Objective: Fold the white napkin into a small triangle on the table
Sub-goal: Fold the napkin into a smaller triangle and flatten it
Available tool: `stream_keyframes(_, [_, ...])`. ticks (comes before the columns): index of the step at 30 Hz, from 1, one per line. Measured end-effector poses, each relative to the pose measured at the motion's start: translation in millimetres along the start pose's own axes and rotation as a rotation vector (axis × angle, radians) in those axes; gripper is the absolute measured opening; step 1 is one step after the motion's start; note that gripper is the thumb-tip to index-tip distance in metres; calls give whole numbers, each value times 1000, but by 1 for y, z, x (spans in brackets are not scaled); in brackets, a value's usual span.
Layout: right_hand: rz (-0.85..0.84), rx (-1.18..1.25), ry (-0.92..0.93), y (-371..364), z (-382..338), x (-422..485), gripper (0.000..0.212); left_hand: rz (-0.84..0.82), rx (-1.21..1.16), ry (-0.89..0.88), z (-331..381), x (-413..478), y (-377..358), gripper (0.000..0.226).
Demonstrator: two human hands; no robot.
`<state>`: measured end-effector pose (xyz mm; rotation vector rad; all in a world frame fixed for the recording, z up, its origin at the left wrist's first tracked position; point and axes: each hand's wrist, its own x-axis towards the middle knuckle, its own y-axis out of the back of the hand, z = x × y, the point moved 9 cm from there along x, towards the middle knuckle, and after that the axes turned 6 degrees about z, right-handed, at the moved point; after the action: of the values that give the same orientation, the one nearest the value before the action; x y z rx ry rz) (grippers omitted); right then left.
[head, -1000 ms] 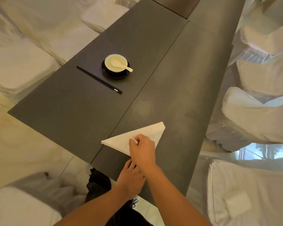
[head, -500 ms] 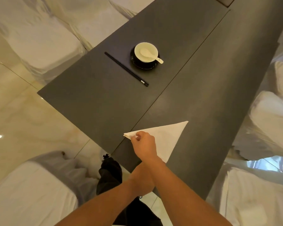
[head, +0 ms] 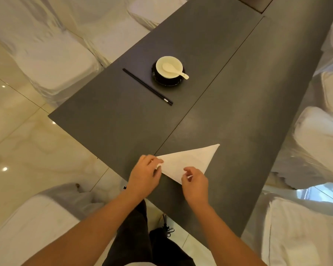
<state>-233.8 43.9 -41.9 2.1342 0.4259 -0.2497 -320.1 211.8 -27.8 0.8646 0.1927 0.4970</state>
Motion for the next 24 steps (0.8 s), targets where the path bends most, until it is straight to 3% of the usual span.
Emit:
stream_keyframes(4, [-11, -89, -39, 11, 47, -16, 25, -141, 170, 194, -19, 26, -14, 38])
stream_keyframes(12, [-47, -28, -55, 16, 70, -29, 30, -319, 329, 163, -12, 41, -32, 28])
stream_keyframes(18, [-12, 20, -78, 17, 73, -22, 25, -378, 270, 311, -19, 40, -40, 28])
stream_keyframes(24, [12, -55, -14, 15, 66, -20, 31, -438, 122, 342, -34, 47, -41, 19])
